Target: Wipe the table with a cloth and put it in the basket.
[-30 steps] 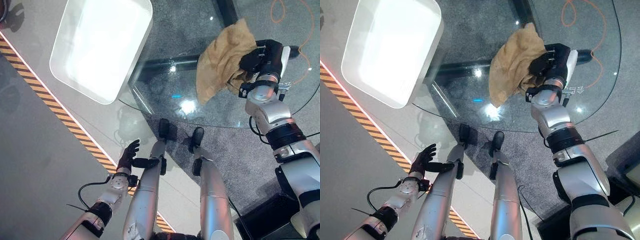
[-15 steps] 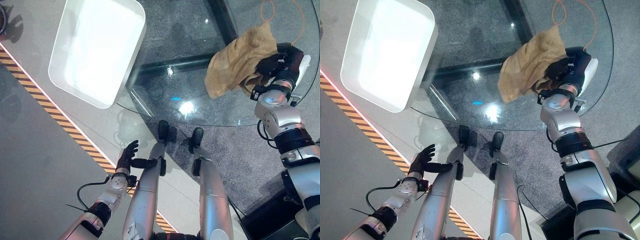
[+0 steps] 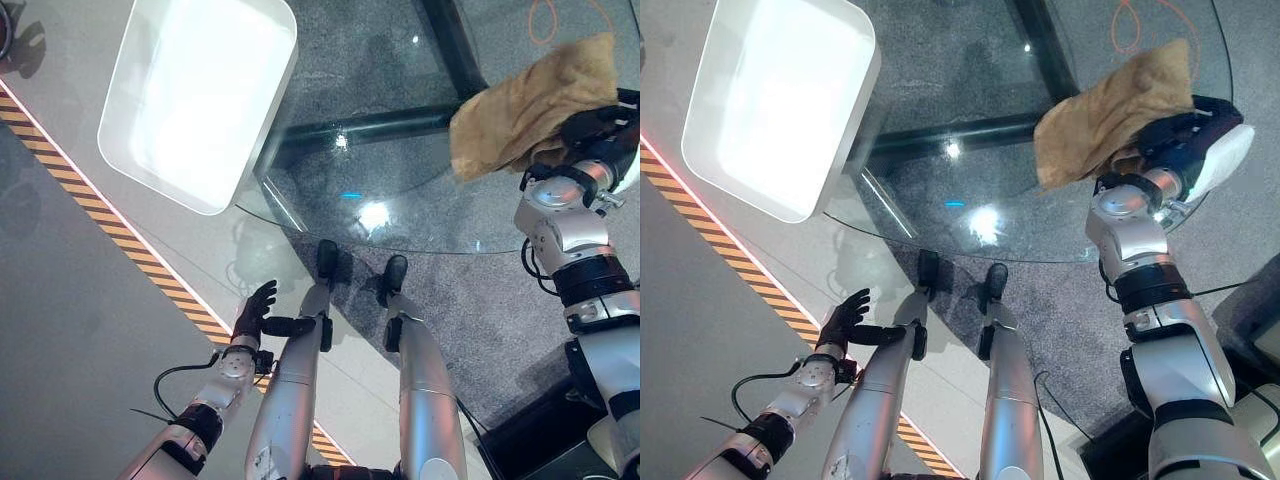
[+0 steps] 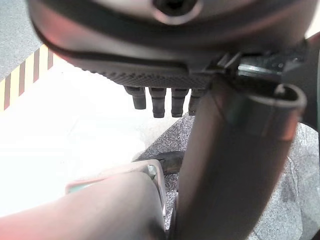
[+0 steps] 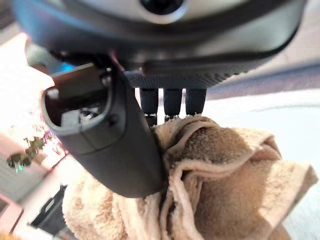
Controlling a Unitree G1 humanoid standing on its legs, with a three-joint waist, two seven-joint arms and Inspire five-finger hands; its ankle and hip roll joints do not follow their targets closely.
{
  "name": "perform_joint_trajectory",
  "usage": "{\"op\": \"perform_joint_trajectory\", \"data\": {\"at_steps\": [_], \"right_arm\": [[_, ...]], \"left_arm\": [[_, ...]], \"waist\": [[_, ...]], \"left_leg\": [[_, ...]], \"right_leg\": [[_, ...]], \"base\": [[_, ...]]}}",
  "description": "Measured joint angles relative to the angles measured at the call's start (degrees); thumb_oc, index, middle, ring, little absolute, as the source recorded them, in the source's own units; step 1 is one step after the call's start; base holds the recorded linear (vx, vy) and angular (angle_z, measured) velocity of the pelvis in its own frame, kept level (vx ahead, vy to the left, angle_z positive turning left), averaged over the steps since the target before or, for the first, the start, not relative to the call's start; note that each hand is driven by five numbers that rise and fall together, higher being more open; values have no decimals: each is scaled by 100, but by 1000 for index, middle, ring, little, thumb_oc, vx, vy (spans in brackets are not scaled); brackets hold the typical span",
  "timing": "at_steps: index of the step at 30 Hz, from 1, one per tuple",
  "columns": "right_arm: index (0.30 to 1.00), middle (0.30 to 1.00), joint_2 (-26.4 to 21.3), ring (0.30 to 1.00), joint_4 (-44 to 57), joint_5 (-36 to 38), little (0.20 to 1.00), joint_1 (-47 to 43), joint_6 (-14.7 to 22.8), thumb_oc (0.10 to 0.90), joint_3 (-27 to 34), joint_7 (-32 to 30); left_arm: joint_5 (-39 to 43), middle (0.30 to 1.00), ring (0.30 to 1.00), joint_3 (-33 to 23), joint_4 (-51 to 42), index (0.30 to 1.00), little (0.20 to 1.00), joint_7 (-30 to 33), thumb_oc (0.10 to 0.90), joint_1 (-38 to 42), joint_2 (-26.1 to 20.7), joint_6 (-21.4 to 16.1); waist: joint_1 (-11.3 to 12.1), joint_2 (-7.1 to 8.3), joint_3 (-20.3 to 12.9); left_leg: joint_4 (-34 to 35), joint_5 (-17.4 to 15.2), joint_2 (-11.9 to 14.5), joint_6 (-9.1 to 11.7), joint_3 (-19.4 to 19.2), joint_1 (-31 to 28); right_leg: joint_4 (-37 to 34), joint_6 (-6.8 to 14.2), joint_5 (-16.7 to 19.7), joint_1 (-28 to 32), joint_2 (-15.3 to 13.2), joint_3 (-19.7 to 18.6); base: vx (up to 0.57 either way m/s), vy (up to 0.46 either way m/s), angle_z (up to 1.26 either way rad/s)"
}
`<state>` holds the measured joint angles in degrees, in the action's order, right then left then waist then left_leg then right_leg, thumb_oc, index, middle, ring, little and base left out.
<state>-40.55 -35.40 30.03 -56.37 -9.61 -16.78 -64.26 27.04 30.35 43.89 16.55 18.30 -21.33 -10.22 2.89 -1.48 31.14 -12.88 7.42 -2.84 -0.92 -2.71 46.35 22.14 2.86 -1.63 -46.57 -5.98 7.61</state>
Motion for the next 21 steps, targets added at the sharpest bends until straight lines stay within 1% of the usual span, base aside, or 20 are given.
{"op": "perform_joint_trajectory", "data": {"at_steps": [4,9,11,13,15,18,21], "right_arm": [[300,300,-243,300,0,-59,200,-1,3,100,14,-220],[300,300,-266,300,80,-326,200,-6,-8,100,24,-244],[300,300,-246,300,206,-426,200,-6,-69,100,11,-222],[300,300,-233,300,342,-507,200,-6,-146,100,-16,-117],[300,300,-186,300,612,-656,200,-22,-343,100,-155,44],[300,300,-17,300,693,-777,200,-157,-540,100,-382,413],[300,300,178,300,638,-877,200,-303,-721,100,-712,863]], "left_arm": [[-6,900,900,-29,-10,900,900,-3,800,0,-7,18],[-5,900,900,-51,-49,900,900,-8,800,1,-61,80],[-5,900,900,-54,-73,900,900,-9,800,1,-71,134],[-4,900,900,-52,-74,900,900,-9,800,1,-70,149],[-4,900,900,-59,-63,900,900,-8,800,1,-64,138],[-5,900,900,-125,-34,900,900,-14,800,1,-44,96],[-6,900,900,-168,2,900,900,-87,800,2,1,19]], "waist": [[-12,24,6],[-36,42,8],[-30,42,8],[-25,41,8],[-8,40,7],[0,39,6],[66,39,7]], "left_leg": [[-20,-6,-12,-11,10,-6],[-25,-1,-24,-26,9,-7],[-23,4,-28,-32,9,-5],[-19,4,-31,-32,11,-2],[-11,3,-37,-32,14,19],[-10,4,-38,-30,26,87],[-6,5,-40,-30,40,125]], "right_leg": [[-35,18,12,37,3,7],[-35,32,22,41,-4,1],[-34,36,25,37,-6,1],[-32,37,26,31,-9,1],[-24,37,26,5,-14,2],[-22,37,26,-50,-15,15],[-24,37,25,-86,-19,36]], "base": [[0,0,0],[-1,6,0],[-8,37,0],[-8,51,1],[-14,58,1],[-19,39,2],[-14,21,2]]}}
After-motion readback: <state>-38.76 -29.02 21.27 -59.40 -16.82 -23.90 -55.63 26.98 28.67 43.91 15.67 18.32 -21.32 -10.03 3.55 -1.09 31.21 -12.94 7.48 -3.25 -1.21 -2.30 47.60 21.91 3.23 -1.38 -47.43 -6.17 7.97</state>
